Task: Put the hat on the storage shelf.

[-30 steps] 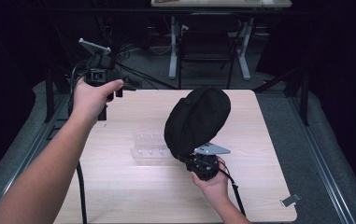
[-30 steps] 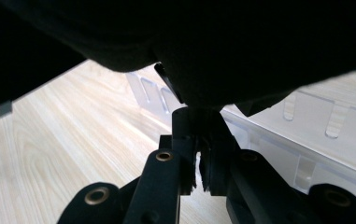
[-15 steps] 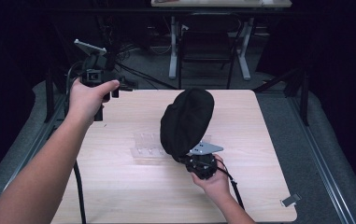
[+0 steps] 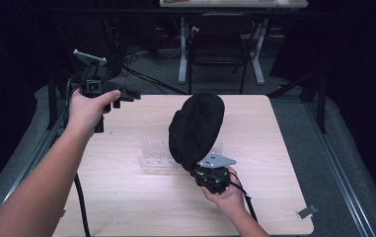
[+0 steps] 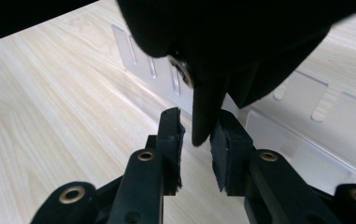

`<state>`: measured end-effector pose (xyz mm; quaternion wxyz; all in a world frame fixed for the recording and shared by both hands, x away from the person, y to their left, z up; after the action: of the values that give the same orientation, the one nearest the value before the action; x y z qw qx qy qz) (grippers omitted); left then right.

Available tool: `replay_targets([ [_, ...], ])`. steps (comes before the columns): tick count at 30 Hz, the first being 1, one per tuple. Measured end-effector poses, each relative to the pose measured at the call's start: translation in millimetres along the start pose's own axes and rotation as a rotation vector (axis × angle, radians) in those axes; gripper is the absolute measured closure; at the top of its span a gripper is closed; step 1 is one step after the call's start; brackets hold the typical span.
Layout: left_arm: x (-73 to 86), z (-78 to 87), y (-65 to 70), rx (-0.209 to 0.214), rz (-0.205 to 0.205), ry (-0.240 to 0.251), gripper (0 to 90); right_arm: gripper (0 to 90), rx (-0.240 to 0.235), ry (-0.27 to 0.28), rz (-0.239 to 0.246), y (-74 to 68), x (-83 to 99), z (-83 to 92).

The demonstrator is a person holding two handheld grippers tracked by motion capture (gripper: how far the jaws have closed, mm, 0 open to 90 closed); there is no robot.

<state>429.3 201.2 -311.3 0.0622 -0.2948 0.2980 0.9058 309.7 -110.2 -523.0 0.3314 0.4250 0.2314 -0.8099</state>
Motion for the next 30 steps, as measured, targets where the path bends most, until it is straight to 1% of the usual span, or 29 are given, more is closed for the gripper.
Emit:
replay_targets([
  [1, 2.8, -0.1, -7.5, -0.006, 0.007, -0.002, 62.5, 73.4, 0.002, 0.001, -0.002, -0.6, 0.8, 2.1],
  [3, 7.3, -0.8, -18.5, -0.023, 0.019, 0.001, 61.4, 73.2, 0.002, -0.01, 0.004, 0.4, 2.5, 9.9],
  [4, 9.2, -1.2, -22.9, -0.031, 0.023, 0.002, 61.3, 72.7, 0.009, -0.012, -0.002, 1.8, 3.6, 15.7],
  [5, 13.8, -2.6, -33.2, -0.042, 0.035, -0.001, 61.2, 72.7, 0.017, -0.018, -0.001, 2.9, 4.1, 18.4],
  [6, 13.8, -2.6, -33.2, -0.042, 0.035, -0.001, 61.2, 72.7, 0.017, -0.018, -0.001, 2.9, 4.1, 18.4],
  [7, 16.6, -2.9, -38.4, -0.05, 0.036, -0.009, 61.2, 71.6, 0.038, -0.031, -0.006, 5.7, 5.5, 24.5],
  [9, 22.8, -4.4, -47.6, -0.087, 0.023, -0.014, 61.2, 70.9, 0.045, -0.027, -0.003, 7.5, 6.4, 27.3],
  [10, 26.0, -5.2, -51.8, -0.102, 0.023, -0.019, 60.9, 70.7, 0.051, -0.028, -0.006, 8.9, 7.3, 30.5],
  [11, 32.4, -6.8, -60.2, -0.134, 0.01, -0.025, 60.2, 69.4, 0.073, -0.031, -0.01, 12.0, 9.9, 35.2],
  [12, 32.4, -6.8, -60.2, -0.134, 0.01, -0.025, 60.0, 69.4, 0.073, -0.031, -0.01, 12.0, 9.9, 35.2],
  [13, 37.9, -8.5, -65.8, -0.164, -0.007, -0.027, 60.0, 69.0, 0.085, -0.034, -0.011, 13.6, 11.3, 37.2],
  [14, 41.7, -9.9, -69.4, -0.183, -0.018, -0.036, 59.5, 68.3, 0.096, -0.051, -0.007, 16.2, 13.3, 41.0],
  [15, 45.5, -11.3, -73.2, -0.197, -0.025, -0.045, 59.3, 68.2, 0.105, -0.047, -0.009, 17.5, 15.0, 42.4],
  [17, 52.1, -13.3, -80.3, -0.217, -0.033, -0.056, 59.2, 67.8, 0.124, -0.064, -0.012, 21.9, 18.5, 47.6],
  [18, 55.0, -14.4, -83.5, -0.225, -0.035, -0.056, 59.2, 67.6, 0.126, -0.066, -0.013, 23.4, 19.5, 48.7],
  [19, 62.5, -16.8, -92.1, -0.239, -0.031, -0.071, 59.2, 67.5, 0.13, -0.072, -0.016, 25.3, 20.7, 50.3],
  [20, 62.5, -16.8, -92.1, -0.239, -0.031, -0.071, 58.9, 67.5, 0.13, -0.072, -0.016, 25.3, 20.7, 50.3],
  [21, 69.6, -18.2, -99.8, -0.253, -0.034, -0.078, 58.7, 67.1, 0.138, -0.079, -0.031, 28.6, 23.3, 53.1],
  [22, 69.6, -18.2, -99.8, -0.253, -0.034, -0.078, 58.6, 67.1, 0.138, -0.079, -0.031, 28.6, 23.3, 53.1],
  [23, 76.6, -20.3, -106.5, -0.274, -0.035, -0.08, 58.5, 66.2, 0.146, -0.088, -0.038, 32.1, 25.8, 56.2],
  [24, 76.6, -20.3, -106.5, -0.274, -0.035, -0.08, 58.4, 66.2, 0.146, -0.088, -0.038, 32.1, 25.8, 56.2],
  [27, 88.7, -24.9, -115.4, -0.3, -0.057, -0.087, 58.2, 65.1, 0.162, -0.102, -0.058, 38.7, 30.7, 61.5],
  [28, 88.7, -24.9, -115.4, -0.3, -0.057, -0.087, 57.9, 65.1, 0.162, -0.102, -0.058, 38.7, 30.7, 61.5],
  [29, 94.9, -27.3, -117.4, -0.306, -0.074, -0.09, 57.9, 63.8, 0.164, -0.101, -0.074, 41.2, 32.8, 63.0],
  [30, 94.9, -27.3, -117.4, -0.306, -0.074, -0.09, 57.8, 63.3, 0.167, -0.104, -0.079, 42.3, 33.8, 63.9],
])
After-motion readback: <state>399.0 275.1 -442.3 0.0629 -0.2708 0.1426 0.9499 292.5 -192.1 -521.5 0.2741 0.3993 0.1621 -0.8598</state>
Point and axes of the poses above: each handheld gripper's, and its own axes: z roughly backward along the jaws, x roughly out of its underside, y roughly to its right, the point moved 1 cm from there along -z, roughly forward along the jaws, and after that the axes turned 5 degrees about -x, right-handed, at the moved point
